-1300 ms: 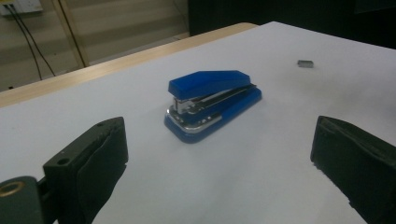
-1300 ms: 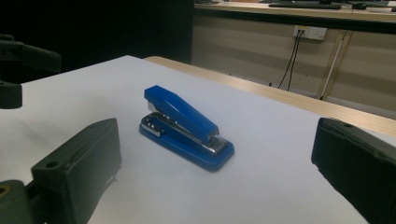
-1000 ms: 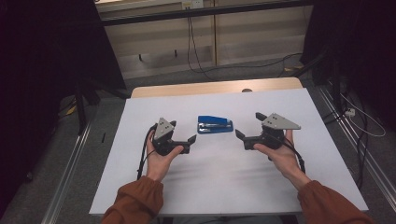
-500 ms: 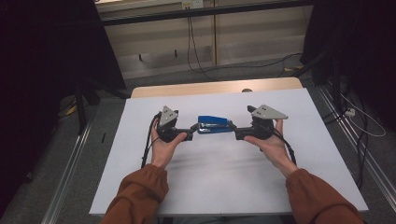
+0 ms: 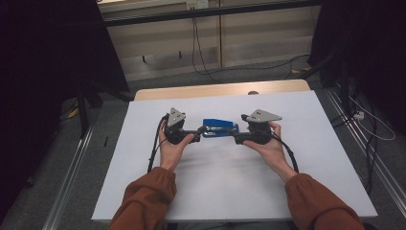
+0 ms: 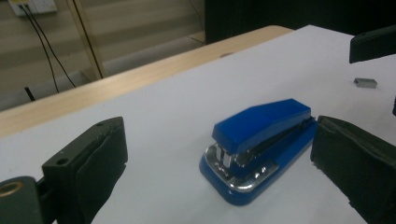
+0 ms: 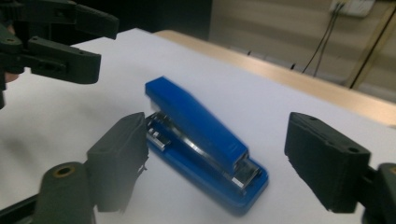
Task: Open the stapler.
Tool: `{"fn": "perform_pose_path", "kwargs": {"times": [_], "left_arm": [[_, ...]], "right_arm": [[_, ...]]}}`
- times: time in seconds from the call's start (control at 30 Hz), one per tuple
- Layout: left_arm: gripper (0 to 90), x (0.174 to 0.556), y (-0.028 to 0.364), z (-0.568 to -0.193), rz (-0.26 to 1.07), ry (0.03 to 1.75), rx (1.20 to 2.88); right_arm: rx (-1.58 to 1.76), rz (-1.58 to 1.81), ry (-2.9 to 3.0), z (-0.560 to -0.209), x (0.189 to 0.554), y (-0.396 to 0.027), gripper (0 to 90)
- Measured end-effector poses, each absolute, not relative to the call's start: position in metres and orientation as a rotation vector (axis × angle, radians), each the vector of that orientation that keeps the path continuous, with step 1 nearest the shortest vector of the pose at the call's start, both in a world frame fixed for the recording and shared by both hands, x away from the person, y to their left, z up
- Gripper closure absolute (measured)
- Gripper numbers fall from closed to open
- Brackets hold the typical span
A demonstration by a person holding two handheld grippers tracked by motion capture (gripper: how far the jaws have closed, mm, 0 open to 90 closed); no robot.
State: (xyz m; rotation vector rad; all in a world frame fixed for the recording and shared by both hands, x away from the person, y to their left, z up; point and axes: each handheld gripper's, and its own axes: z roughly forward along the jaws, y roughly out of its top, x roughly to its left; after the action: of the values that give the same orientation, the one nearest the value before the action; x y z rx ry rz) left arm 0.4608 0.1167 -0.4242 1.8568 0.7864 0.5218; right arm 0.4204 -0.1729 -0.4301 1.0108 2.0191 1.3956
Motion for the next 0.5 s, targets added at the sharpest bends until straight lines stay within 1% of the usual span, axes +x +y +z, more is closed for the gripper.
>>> {"fn": "perform_pose_path", "kwargs": {"times": [0.17, 0.2, 0.27, 0.4, 0.43, 0.47, 0.5], "left_arm": [[3.5, 0.463, 0.12, -0.426, 0.54, 0.815, 1.842], [3.4, 0.464, 0.12, -0.426, 0.531, 0.821, 1.84], [3.4, 0.464, 0.12, -0.428, 0.511, 0.824, 1.842], [3.4, 0.465, 0.118, -0.429, 0.518, 0.818, 1.835], [3.4, 0.465, 0.119, -0.429, 0.523, 0.821, 1.83], [3.5, 0.465, 0.119, -0.428, 0.537, 0.821, 1.827], [3.5, 0.466, 0.119, -0.428, 0.543, 0.817, 1.828]], "right_arm": [[0.994, 1.415, 2.039, -0.428, 0.422, -0.176, 36.8], [0.991, 1.419, 2.051, -0.428, 0.422, -0.176, 41.2], [0.977, 1.414, 2.081, -0.427, 0.423, -0.176, 46.8], [0.968, 1.404, 2.105, -0.427, 0.427, -0.171, 55.1], [0.973, 1.398, 2.131, -0.427, 0.428, -0.17, 63.6], [0.986, 1.395, 2.169, -0.427, 0.429, -0.168, 68.0], [0.988, 1.398, 2.185, -0.427, 0.43, -0.166, 68.4]]}}
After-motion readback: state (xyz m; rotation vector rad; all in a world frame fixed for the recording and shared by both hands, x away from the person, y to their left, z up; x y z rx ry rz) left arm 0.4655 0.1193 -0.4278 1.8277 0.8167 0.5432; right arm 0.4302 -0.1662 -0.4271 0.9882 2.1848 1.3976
